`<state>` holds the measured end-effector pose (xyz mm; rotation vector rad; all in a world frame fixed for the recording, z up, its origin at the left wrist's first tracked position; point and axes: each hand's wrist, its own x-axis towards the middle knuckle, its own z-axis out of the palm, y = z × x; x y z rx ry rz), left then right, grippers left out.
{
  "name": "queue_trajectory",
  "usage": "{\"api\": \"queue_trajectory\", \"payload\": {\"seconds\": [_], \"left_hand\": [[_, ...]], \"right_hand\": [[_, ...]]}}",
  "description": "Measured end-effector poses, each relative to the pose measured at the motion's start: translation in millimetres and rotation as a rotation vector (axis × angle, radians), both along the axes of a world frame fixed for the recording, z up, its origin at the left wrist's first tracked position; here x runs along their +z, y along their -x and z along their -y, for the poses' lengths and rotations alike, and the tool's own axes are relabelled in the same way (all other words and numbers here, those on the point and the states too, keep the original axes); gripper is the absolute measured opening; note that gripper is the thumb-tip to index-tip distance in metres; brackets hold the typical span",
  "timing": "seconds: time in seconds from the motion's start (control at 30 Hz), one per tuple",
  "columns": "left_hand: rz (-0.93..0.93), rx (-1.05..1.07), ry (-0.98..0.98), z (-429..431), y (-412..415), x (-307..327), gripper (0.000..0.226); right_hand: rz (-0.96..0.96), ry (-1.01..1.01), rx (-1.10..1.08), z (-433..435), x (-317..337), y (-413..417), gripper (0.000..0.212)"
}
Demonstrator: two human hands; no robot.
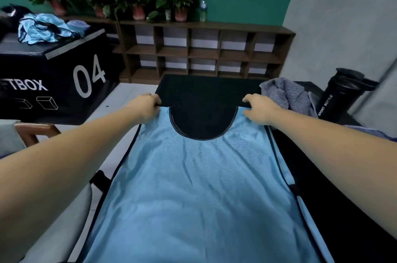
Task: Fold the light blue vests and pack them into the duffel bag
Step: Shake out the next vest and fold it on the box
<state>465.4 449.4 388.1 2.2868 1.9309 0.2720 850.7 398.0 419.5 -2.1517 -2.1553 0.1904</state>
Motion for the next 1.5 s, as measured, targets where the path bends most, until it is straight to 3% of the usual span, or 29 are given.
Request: {"api": "queue_trajectory", "payload": {"seconds": [0.23, 0.37, 0.5, 0.83, 1.2, 1.5], "left_hand": [[-0.016, -0.015, 0.06, -23, 7, -8, 0.021], [0.021, 0.005, 0.077, -24, 6, -3, 0.008], [0.061, 0.019, 0.065, -17, 2, 6, 0.018], [0.179, -0.032, -0.031, 47, 3, 78, 0.018], [0.27, -0.173, -0.068, 187, 15, 160, 0.008], [0.251, -0.278, -0.029, 321, 28, 169, 0.011]], "right_hand": [[0.047, 0.058, -0.038, -32, -12, -6, 0.051], [-0.009, 0.06, -0.051, -38, -11, -6, 0.028], [-0.139, 0.044, -0.052, -34, -4, -7, 0.005], [-0.218, -0.044, 0.029, 15, 58, -4, 0.006], [-0.229, -0.179, 0.153, 146, 131, 6, 0.013], [-0.237, -0.184, 0.257, 298, 135, 15, 0.013]]}}
